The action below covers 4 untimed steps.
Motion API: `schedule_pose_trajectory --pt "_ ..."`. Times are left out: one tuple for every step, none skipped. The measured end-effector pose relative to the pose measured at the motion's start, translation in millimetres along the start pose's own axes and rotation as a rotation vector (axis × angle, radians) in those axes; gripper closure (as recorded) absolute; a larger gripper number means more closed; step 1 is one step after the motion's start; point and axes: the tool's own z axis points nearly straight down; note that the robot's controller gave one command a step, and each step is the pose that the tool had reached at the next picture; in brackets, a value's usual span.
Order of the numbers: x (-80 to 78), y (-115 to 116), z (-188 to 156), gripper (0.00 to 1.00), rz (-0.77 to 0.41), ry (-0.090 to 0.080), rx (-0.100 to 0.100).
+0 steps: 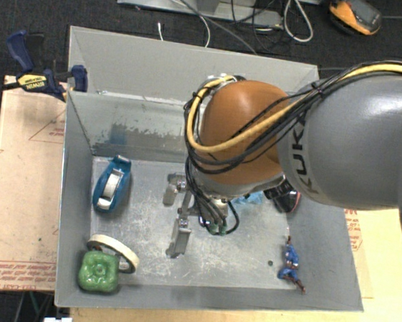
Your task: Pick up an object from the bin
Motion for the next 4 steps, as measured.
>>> schedule_pose_trajectory --pt "-1.9 -1.0 -3.8 0.0 0.005 -0.007 -0.001" --pt "18.4 86.8 129.4 0.0 -0.22 -0.009 0.002" --pt "17.2 70.0 66.9 0.0 -0.097 -0.018 -0.002" --pt "33.2 95.4 100.3 0.0 -0.23 -0.016 -0.001"
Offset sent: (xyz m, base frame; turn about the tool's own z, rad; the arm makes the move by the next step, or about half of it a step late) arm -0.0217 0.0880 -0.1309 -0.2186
